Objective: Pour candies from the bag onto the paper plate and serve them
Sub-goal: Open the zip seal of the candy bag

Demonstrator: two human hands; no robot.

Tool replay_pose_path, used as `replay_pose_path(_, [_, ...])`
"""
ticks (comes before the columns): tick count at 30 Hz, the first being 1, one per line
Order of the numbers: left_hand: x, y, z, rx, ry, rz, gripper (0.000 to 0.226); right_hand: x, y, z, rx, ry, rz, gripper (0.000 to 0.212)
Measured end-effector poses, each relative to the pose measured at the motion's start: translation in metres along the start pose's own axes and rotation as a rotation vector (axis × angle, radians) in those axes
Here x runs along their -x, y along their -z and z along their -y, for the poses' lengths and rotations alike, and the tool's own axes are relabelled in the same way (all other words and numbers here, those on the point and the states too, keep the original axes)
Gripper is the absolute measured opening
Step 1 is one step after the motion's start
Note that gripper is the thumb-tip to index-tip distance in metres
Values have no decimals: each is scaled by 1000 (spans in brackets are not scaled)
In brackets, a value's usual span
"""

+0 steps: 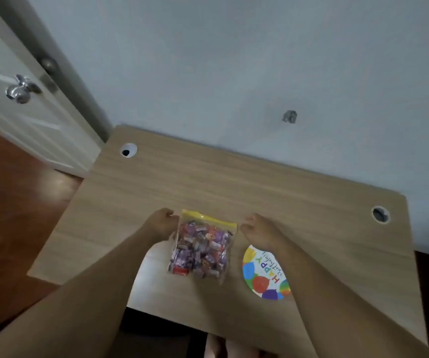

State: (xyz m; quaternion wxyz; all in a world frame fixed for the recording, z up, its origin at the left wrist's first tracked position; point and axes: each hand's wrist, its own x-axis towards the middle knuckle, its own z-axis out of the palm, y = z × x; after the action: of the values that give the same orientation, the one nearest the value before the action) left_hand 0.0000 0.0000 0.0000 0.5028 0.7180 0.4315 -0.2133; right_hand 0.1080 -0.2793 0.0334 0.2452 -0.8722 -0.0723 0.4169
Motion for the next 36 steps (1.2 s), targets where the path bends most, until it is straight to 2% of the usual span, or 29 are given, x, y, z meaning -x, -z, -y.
replay_pose_path(2, [-1,-11,10,187,85,22,56,-8,-17,-7,-65,-24,45,47])
replay_pose_path(4, [1,-25,22,255,130,36,44,-23,-39,-30,-101,-43,97,34])
replay_pose_path(6, [2,-34,31,304,160,38,27,-18,-50,-24,-214,-86,110,23])
replay_pose_path(8, [3,-39,34,379,176,13,22,0,-48,-4,-329,-101,117,16])
replay_pose_path(9, [3,-42,36,413,170,20,20,2,-49,-2,-372,-128,109,16])
replay_pose_path(12, [11,-49,39,439,114,53,21,13,-47,0,-529,-194,125,43])
replay_pose_path(14, [17,-52,39,459,66,71,24,21,-43,-1,-566,-197,140,46])
replay_pose_path(17, [25,-55,42,444,-3,49,24,34,-30,-2,-439,-130,95,22])
replay_pose_path(18, [33,-55,42,420,-48,46,23,38,-26,-4,-345,-99,62,24])
replay_pose_path(21, [56,-52,43,312,-228,63,22,50,-21,-11,-109,8,-36,60])
replay_pose_path(23, [74,-48,44,237,-332,89,23,62,-20,-14,1,131,-97,62])
replay_pose_path(27, [104,-45,48,154,-461,128,22,91,-22,-12,195,344,-22,48])
replay_pose_path(30, [118,-47,55,106,-485,107,20,108,-33,-13,198,373,39,34])
replay_pose_path(33, [120,-51,70,131,-482,59,19,119,-44,-11,172,389,12,18])
replay_pose_path(36, [126,-56,83,186,-447,12,14,124,-55,-8,155,374,-24,12])
